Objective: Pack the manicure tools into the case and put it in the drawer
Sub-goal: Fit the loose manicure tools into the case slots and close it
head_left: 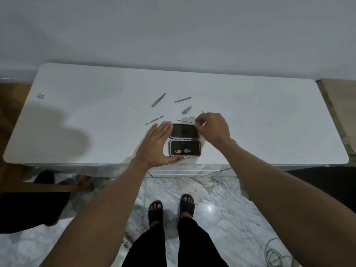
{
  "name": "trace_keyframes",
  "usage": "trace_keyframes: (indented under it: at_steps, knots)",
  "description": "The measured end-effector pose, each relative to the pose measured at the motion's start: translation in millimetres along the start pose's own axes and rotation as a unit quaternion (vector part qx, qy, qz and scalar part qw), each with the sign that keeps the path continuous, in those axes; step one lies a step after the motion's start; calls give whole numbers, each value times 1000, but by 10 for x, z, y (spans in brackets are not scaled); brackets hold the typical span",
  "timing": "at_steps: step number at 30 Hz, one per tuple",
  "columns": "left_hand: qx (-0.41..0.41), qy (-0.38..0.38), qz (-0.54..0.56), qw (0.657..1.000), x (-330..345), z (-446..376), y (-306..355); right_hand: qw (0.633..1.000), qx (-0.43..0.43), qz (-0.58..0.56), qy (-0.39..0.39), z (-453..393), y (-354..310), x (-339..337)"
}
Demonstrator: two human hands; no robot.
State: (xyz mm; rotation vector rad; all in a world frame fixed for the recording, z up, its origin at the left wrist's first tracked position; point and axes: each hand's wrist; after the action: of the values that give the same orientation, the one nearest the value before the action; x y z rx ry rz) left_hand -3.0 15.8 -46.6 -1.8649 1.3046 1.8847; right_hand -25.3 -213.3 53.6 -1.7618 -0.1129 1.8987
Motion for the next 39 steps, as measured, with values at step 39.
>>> trace_keyframes:
  at_steps: [39]
  knots:
    - [-16, -35, -15, 999, -39, -10, 16, 963, -169, 208, -17, 346, 382, 26]
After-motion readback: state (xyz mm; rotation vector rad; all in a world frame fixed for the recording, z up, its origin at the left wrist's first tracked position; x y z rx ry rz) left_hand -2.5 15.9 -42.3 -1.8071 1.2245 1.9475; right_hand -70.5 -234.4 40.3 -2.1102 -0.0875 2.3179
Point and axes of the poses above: each hand's wrist, its own z-axis away from the middle knuckle, its own x-axis out of the palm, y = z × x, and after that the axes turned 2 degrees about z, right-handed
